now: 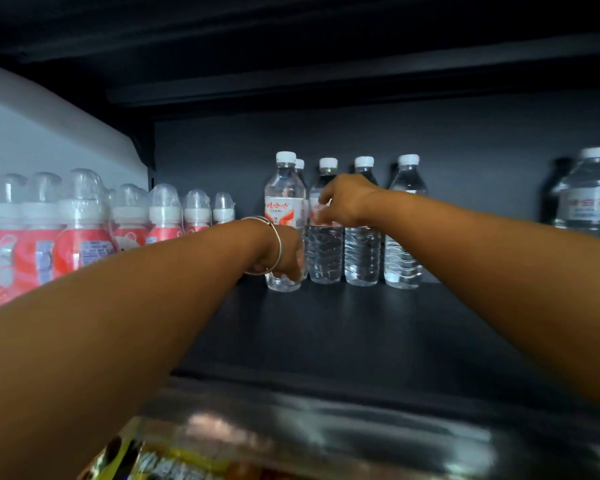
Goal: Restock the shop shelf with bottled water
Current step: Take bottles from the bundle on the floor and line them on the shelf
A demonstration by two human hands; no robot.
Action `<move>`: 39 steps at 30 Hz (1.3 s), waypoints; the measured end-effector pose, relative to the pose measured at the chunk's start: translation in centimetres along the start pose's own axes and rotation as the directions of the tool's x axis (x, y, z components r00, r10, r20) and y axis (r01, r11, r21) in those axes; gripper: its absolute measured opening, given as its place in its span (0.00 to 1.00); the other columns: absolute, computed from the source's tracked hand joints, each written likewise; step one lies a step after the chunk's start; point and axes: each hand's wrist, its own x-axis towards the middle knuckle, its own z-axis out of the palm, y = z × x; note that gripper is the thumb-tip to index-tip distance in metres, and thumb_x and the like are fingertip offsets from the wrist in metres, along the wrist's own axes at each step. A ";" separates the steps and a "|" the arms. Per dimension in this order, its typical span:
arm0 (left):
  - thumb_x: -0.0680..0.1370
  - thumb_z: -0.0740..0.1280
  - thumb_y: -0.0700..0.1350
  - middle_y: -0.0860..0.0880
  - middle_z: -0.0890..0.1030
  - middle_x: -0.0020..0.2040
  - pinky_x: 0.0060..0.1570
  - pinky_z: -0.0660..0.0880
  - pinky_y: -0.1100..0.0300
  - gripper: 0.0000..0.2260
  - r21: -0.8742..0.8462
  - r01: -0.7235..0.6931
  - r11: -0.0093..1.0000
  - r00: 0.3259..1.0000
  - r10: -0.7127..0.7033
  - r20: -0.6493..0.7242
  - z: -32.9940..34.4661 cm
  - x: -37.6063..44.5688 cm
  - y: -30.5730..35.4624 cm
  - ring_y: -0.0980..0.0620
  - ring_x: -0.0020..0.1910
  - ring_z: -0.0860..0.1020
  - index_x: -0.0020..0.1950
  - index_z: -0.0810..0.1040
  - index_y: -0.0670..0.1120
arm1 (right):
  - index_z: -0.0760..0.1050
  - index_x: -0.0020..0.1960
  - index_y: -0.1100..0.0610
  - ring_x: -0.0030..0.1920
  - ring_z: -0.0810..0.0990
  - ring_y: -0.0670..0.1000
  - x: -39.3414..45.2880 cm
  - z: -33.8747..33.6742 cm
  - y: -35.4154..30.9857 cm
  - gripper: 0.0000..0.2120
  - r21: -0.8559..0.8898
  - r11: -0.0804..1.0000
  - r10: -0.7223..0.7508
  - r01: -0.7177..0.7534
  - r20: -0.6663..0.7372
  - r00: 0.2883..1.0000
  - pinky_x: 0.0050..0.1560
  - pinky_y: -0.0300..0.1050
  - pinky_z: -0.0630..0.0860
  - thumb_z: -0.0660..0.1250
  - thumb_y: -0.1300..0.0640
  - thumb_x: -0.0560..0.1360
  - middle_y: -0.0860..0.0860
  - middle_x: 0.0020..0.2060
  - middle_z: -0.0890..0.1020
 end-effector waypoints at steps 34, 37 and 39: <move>0.76 0.67 0.44 0.44 0.73 0.64 0.53 0.69 0.62 0.19 -0.335 -0.440 0.833 0.569 0.547 0.614 48.9 -25.4 52.4 0.46 0.60 0.74 0.65 0.70 0.42 | 0.74 0.58 0.61 0.57 0.77 0.60 -72.4 18.1 36.1 0.12 -0.173 0.835 0.497 -0.523 0.645 0.580 0.48 0.48 0.73 0.64 0.59 0.76 0.58 0.54 0.77; 0.75 0.68 0.42 0.42 0.73 0.64 0.58 0.71 0.58 0.20 -0.353 -0.425 0.834 0.508 0.542 0.669 60.5 -26.8 52.1 0.44 0.60 0.73 0.66 0.69 0.42 | 0.75 0.58 0.61 0.59 0.76 0.59 -78.7 27.3 38.0 0.11 -0.170 0.764 0.531 -0.622 0.713 0.457 0.48 0.47 0.71 0.61 0.61 0.77 0.57 0.54 0.77; 0.75 0.68 0.42 0.42 0.72 0.63 0.59 0.70 0.56 0.19 -0.362 -0.420 0.832 0.482 0.542 0.688 67.8 -27.9 51.7 0.44 0.61 0.72 0.65 0.70 0.42 | 0.72 0.63 0.60 0.63 0.73 0.59 -83.0 33.4 38.8 0.14 -0.190 0.696 0.564 -0.693 0.742 0.362 0.57 0.50 0.73 0.61 0.59 0.78 0.58 0.61 0.74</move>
